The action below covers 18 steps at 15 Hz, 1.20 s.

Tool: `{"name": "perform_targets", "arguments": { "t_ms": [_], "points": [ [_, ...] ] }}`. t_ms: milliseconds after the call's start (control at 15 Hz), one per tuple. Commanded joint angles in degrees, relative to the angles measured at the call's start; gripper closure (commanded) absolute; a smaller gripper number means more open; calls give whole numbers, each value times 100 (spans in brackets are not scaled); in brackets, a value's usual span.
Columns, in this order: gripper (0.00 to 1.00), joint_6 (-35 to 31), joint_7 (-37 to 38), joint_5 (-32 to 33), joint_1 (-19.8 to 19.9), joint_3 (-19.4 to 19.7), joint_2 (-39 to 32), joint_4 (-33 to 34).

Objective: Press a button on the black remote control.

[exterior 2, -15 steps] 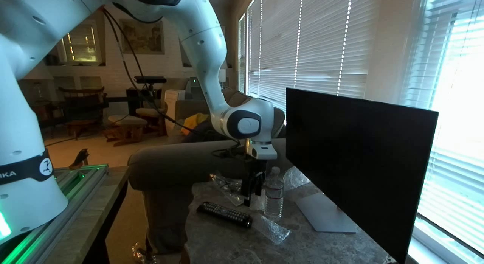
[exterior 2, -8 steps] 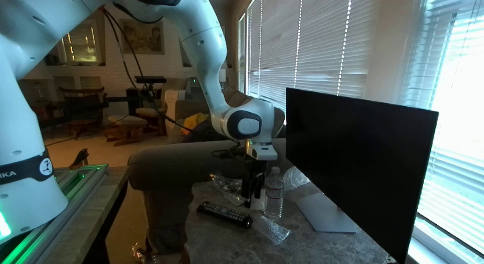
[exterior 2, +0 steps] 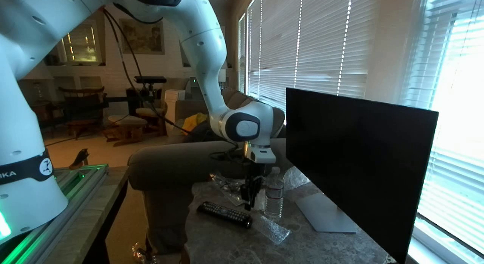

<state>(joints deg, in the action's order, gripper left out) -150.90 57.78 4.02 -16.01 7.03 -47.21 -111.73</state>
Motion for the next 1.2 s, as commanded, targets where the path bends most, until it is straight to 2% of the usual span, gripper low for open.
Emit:
{"name": "perform_targets", "arguments": {
  "t_ms": [0, 1133],
  "points": [
    [99, -141, -186, -126, 7, -47, 48, -145],
    [100, -842, -162, -159, -122, 84, -362, -98]
  ]
}}
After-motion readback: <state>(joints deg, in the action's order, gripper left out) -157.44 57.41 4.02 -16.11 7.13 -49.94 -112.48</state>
